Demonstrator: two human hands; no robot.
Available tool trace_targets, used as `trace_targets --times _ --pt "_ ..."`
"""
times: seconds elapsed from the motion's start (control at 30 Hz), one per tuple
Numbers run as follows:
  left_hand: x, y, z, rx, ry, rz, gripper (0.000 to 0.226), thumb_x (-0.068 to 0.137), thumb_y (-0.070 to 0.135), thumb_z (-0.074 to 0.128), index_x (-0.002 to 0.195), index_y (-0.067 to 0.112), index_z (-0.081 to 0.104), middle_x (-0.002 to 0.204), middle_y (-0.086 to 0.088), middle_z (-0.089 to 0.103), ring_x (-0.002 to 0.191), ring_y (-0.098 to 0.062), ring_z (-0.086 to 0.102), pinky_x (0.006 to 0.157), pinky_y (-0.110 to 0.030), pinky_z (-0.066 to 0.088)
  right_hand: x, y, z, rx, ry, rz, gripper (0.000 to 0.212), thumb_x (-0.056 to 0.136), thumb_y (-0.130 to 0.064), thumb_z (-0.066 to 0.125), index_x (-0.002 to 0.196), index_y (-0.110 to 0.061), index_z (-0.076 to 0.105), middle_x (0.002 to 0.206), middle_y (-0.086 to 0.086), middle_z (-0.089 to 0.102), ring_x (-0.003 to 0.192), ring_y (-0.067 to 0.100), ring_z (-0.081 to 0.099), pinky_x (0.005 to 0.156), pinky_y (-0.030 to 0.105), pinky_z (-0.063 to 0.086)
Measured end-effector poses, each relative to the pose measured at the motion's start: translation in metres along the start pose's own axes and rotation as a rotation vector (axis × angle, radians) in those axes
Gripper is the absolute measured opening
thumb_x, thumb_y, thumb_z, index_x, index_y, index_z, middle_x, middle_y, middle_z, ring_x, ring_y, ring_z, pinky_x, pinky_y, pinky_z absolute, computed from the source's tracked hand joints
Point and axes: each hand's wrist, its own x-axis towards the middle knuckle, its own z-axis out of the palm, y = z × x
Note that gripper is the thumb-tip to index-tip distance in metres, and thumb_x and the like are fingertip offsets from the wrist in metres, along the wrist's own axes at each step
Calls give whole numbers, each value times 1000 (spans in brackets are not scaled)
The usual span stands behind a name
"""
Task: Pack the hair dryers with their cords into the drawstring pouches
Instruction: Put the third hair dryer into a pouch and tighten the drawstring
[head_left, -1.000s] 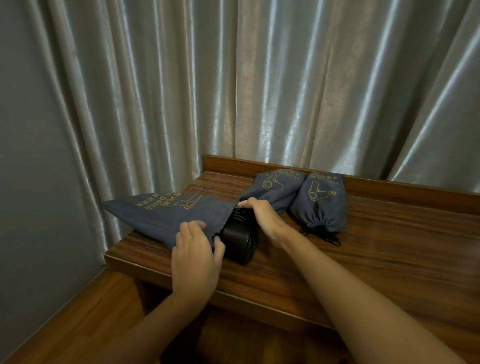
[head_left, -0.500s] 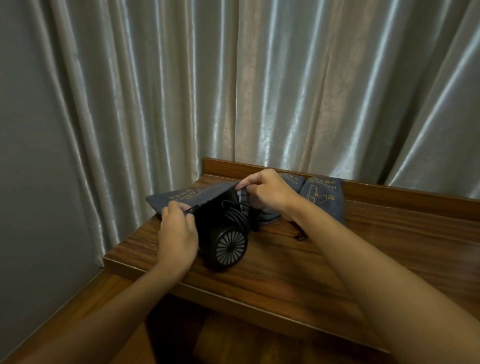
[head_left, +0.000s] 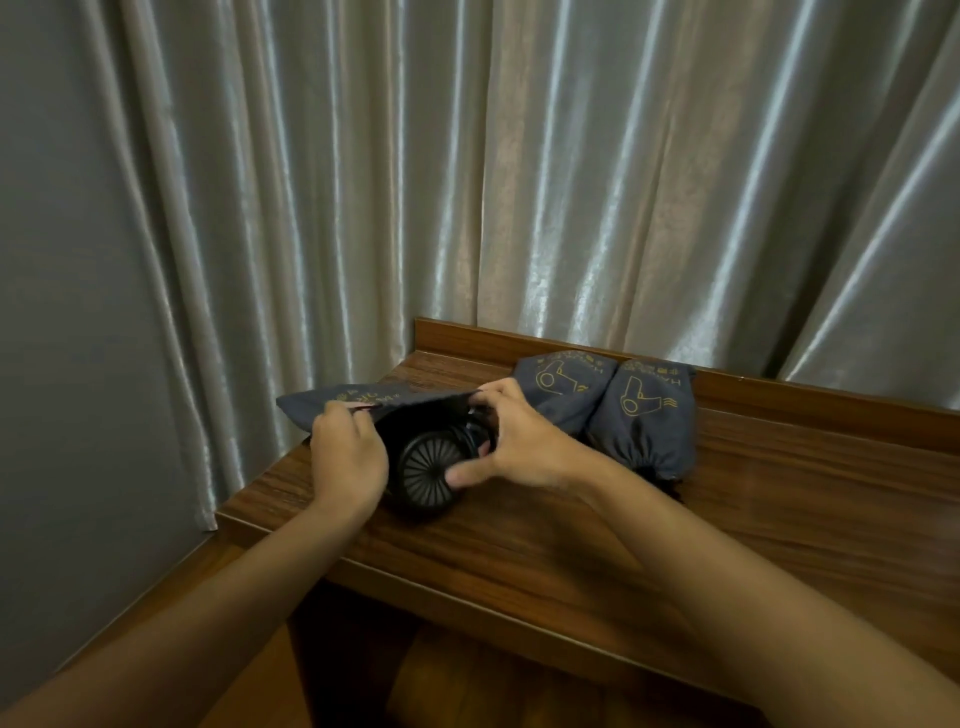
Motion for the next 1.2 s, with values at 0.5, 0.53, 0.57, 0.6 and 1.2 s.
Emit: trace_targets --times 0.5,0.53,0.57,0.6,1.2 --pt "67 85 -27 200 -15 178 38 102 19 37 109 -12 59 115 -33 60 104 -46 57 82 -44 46 45 -60 -55 209 614 -64 38 83 3 73 119 -6 65 100 7 69 88 18 69 75 28 59" --pt "71 96 -30 210 -8 194 39 102 20 36 111 -11 59 116 -34 60 105 -47 57 84 -45 47 48 -67 -62 163 650 -81 38 82 7 70 118 -5 66 96 6 68 83 17 69 72 26 59" --pt "76 106 -34 217 -2 204 39 102 20 36 112 -10 59 116 -34 60 104 -47 58 84 -45 49 51 -74 -69 126 674 -89 37 83 10 66 118 -4 67 96 7 68 82 18 68 71 28 60" --pt "80 114 -37 216 0 210 39 102 20 36 112 -10 59 115 -34 60 102 -47 59 84 -47 52 52 -79 -76 92 692 -91 37 84 11 63 118 -5 67 100 9 68 87 20 68 76 32 60" --pt "42 240 33 294 -61 624 34 97 28 37 73 10 51 80 -14 51 75 -33 46 67 -37 35 -103 -79 -230 -235 920 -20 32 77 5 61 90 -17 80 69 -6 67 68 3 58 62 17 50"
